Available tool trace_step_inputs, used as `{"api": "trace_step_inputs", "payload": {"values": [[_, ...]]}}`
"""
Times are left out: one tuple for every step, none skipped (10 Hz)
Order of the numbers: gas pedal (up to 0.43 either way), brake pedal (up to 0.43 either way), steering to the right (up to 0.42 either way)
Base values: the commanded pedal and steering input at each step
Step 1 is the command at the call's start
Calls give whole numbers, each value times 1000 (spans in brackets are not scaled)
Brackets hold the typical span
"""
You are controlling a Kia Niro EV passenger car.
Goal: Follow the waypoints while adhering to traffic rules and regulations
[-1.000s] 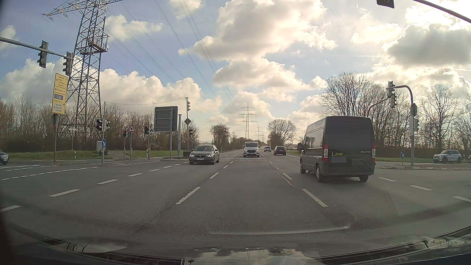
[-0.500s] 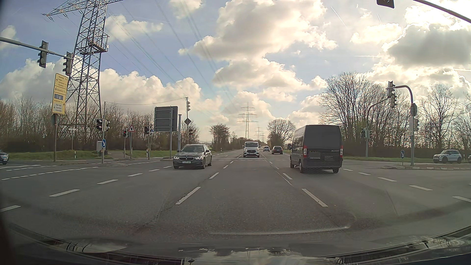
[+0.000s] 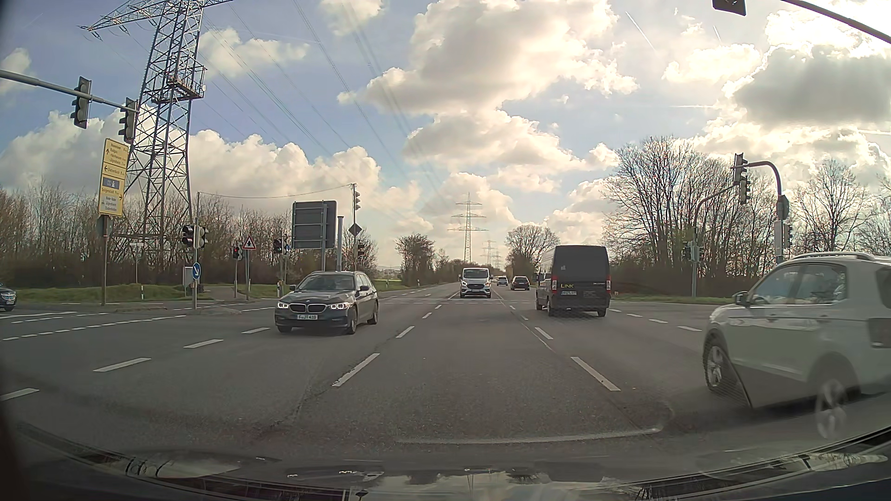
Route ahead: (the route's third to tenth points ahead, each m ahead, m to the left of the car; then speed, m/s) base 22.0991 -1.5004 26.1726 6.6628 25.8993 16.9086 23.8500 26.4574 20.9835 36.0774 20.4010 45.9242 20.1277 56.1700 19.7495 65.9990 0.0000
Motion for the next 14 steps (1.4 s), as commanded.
{"api": "trace_step_inputs", "payload": {"values": [[0,280,-1],[0,280,-1],[0,280,-1],[0,287,-1],[0,280,-1],[0,280,-1],[0,287,-1],[0,280,-1],[0,280,-1],[0,280,-1],[0,280,-1],[0,280,-1],[0,280,-1],[0,287,-1]]}}
